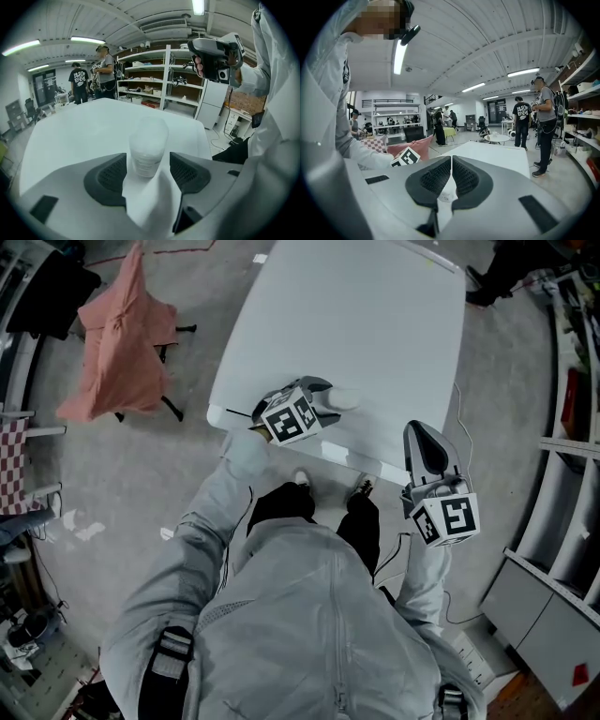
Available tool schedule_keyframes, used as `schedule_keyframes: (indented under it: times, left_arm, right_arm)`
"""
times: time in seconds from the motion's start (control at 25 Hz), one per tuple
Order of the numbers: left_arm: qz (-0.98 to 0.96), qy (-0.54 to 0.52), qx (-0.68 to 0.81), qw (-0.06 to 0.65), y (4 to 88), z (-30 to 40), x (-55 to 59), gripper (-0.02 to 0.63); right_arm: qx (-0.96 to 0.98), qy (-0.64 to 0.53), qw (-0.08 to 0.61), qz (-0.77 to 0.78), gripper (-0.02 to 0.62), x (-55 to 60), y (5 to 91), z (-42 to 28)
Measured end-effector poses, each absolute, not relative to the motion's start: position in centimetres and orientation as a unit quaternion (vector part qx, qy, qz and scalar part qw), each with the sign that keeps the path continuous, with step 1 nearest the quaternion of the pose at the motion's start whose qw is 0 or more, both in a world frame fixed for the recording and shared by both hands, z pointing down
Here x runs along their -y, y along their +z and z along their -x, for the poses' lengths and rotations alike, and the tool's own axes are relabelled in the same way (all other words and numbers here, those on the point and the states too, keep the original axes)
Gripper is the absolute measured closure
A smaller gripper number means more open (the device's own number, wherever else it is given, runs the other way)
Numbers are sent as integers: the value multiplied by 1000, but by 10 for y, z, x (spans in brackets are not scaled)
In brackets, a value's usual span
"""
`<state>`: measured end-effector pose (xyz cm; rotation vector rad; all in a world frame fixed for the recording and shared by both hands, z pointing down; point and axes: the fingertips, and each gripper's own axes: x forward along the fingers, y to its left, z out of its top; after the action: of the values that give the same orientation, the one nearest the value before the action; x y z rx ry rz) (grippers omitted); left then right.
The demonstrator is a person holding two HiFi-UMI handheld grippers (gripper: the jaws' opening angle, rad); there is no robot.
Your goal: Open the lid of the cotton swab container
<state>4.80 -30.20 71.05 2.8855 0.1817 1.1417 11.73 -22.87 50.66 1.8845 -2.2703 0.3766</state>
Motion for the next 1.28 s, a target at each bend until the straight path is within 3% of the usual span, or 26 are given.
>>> schedule_keyframes:
  times: [1.28]
  left_arm:
    - [-933,350,26,81,709,-105,291,365]
  right_arm:
    - [766,152,80,-619,560,208,491,-209]
